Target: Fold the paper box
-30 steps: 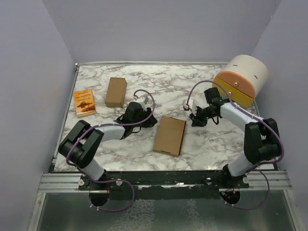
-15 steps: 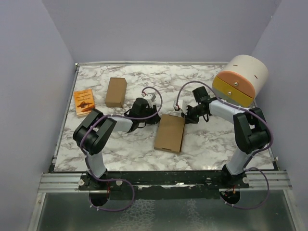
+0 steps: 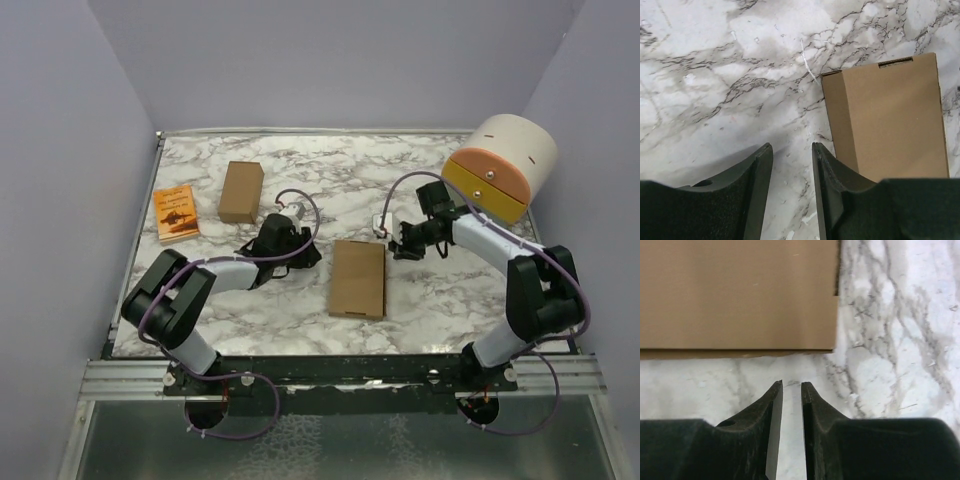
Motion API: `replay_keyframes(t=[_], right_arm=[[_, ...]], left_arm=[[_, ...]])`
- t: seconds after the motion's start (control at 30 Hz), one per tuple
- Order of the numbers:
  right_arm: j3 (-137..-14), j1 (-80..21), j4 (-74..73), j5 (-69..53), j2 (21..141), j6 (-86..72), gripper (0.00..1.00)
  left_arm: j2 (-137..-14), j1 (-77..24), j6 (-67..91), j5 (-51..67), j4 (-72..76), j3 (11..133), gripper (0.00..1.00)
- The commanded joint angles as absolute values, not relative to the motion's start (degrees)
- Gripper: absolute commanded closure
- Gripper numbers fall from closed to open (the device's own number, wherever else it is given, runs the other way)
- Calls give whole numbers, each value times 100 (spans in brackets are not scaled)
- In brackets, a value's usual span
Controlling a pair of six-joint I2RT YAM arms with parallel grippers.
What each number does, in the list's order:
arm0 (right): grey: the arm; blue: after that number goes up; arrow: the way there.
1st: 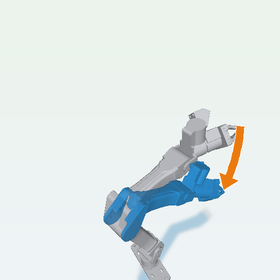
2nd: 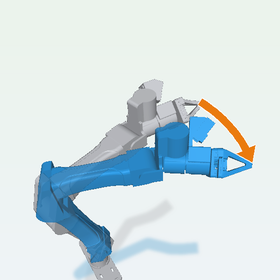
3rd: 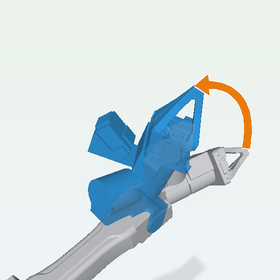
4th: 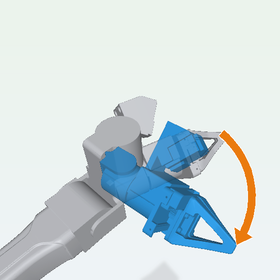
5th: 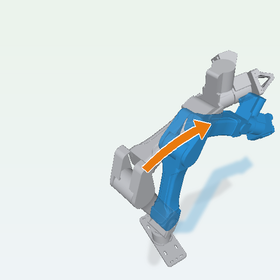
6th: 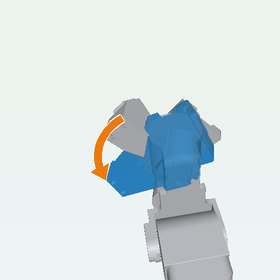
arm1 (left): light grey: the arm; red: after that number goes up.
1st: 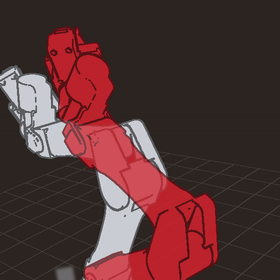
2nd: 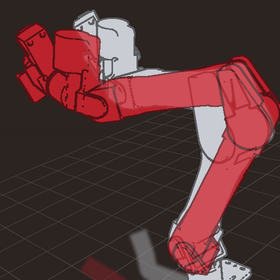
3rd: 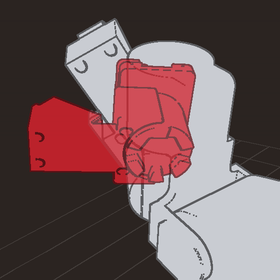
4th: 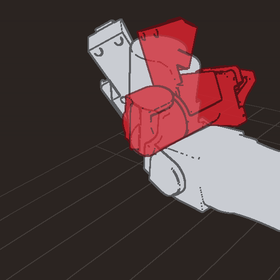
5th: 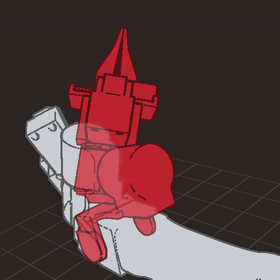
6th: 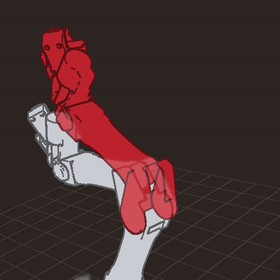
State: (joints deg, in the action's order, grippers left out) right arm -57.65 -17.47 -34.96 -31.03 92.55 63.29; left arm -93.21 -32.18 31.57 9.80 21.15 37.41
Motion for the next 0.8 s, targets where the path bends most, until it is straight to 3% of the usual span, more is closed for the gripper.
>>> replay_keyframes(t=[0.0,0.23,0.37,0.57,0.77], right_arm=[[-5151,-1720,-4253,-3920,8845,6602,80],[-4429,-2203,-4114,-4282,8802,6632,88],[-4335,-2860,-3312,-4226,8690,5828,91],[-5142,-2981,-2697,-3927,8940,4831,91],[-5913,-2857,-2780,-3119,9598,4876,84]], left_arm=[[-8723,-3175,3184,932,1689,3453,60],[-8545,-3689,3582,1456,1776,2997,69],[-8840,-4304,3923,1460,2088,3126,70],[-9181,-4365,3880,1156,2104,3655,68],[-9356,-3682,3668,971,2037,4028,65]])
